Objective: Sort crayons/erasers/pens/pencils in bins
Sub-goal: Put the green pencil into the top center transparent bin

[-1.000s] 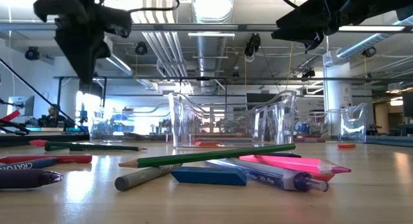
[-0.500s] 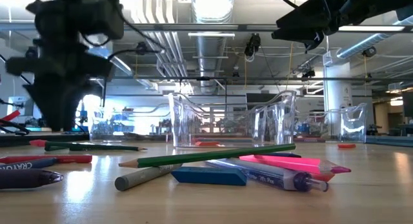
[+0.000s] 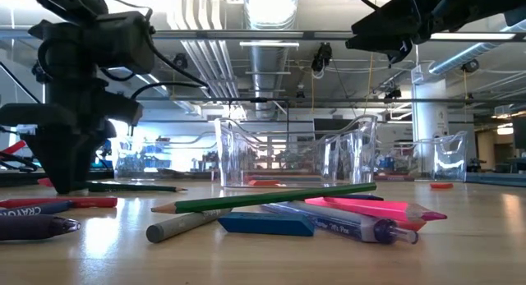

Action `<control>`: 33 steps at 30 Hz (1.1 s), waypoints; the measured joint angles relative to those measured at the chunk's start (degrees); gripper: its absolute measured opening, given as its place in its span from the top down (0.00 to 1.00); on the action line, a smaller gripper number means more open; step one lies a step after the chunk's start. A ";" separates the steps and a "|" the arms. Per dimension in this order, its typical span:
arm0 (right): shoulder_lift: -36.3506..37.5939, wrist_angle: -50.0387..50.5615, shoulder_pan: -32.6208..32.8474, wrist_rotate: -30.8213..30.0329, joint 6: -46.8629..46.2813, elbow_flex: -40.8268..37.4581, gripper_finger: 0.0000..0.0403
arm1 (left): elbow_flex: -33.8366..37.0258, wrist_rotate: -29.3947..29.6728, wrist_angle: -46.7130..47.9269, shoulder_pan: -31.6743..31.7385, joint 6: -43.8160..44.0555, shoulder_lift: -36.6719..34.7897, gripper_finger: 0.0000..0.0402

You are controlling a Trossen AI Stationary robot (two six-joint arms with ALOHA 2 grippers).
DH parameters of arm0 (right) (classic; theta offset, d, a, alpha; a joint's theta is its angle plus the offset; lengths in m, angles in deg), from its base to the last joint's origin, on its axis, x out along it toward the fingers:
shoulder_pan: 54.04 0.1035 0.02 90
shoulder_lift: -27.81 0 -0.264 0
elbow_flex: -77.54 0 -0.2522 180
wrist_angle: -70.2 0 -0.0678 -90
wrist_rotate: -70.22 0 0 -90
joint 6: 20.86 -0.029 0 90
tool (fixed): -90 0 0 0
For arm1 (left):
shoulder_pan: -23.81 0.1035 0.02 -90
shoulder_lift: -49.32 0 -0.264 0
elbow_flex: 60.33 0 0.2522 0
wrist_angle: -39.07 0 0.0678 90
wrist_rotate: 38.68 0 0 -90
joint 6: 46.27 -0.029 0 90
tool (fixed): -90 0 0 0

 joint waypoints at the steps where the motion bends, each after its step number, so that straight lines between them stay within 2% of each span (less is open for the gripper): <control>1: 0.00 -0.02 0.00 0.00 0.02 0.00 0.50 | -0.02 -0.02 -0.13 0.00 0.45 0.37 0.60; 8: 0.00 0.00 0.00 0.00 0.02 0.00 0.50 | -0.85 -1.31 -0.66 -0.02 1.64 1.54 0.96; 13: 0.00 0.00 0.00 0.00 0.02 0.00 0.50 | -3.38 -2.82 1.55 0.11 2.70 1.47 0.98; 20: 0.00 -0.06 0.00 0.00 -0.02 0.00 0.50 | -15.63 -2.68 14.50 0.11 0.04 -2.06 0.99; 23: 0.00 -0.11 0.00 -0.02 0.00 0.00 0.50 | -21.08 0.33 19.58 0.09 -2.00 -4.29 0.99; 27: 0.00 -3.25 0.00 -1.46 -0.03 0.00 0.50 | -26.79 6.94 20.57 1.54 -8.96 -6.01 1.00; 33: 0.00 -5.01 -0.02 -1.64 -0.03 -0.04 0.50 | -32.37 7.09 14.58 12.06 -25.45 -3.99 1.00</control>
